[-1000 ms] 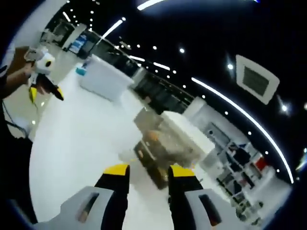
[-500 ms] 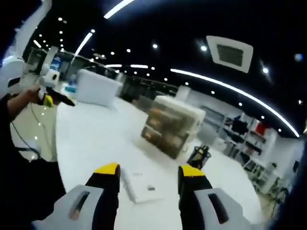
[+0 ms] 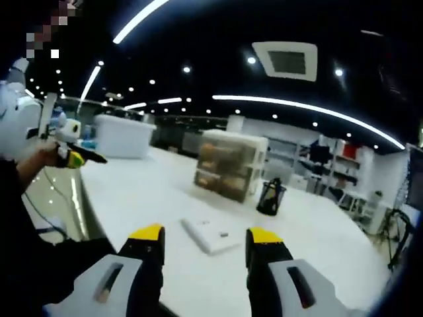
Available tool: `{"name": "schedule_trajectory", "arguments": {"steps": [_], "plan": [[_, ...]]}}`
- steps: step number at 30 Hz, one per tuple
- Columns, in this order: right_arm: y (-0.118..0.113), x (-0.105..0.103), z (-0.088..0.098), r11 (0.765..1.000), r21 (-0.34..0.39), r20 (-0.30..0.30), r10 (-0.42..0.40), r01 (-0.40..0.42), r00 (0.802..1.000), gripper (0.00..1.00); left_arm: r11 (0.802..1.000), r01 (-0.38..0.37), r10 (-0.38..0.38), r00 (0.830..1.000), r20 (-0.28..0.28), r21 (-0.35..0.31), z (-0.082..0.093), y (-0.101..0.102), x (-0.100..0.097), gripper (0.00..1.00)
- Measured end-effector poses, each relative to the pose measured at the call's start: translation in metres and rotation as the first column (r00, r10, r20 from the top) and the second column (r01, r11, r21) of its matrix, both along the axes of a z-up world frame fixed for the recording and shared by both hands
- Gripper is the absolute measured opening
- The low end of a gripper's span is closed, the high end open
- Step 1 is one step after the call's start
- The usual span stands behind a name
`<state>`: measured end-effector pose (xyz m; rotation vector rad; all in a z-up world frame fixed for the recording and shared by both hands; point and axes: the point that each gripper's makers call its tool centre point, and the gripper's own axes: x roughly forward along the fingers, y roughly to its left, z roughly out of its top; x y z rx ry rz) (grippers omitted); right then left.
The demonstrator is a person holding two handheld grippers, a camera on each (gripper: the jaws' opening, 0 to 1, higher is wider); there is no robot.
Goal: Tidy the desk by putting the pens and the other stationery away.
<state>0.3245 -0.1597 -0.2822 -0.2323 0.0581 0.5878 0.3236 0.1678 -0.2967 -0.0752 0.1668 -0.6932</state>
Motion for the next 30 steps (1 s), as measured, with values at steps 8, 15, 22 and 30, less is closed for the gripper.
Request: {"name": "schedule_trajectory", "arguments": {"steps": [8,15,22,30], "plan": [[0.009,0.002,-0.009,1.000,-0.001,-0.020,0.015,-0.015,1.000,0.46,1.000,-0.003,0.003,1.000,-0.008,0.003,-0.003,0.000,0.001,0.80],[0.012,0.002,-0.017,1.000,-0.010,-0.040,0.022,-0.023,0.999,0.46,1.000,0.005,-0.005,1.000,-0.016,0.021,-0.008,-0.006,0.003,0.80],[0.013,0.001,-0.021,0.999,-0.009,-0.050,0.031,-0.031,0.998,0.46,0.998,0.039,-0.038,0.999,-0.020,0.048,-0.010,-0.021,0.005,0.80],[0.013,-0.003,-0.025,0.999,-0.001,-0.060,0.033,-0.034,0.998,0.46,0.993,0.098,-0.097,0.995,-0.017,0.071,-0.006,-0.049,0.011,0.79]]}}
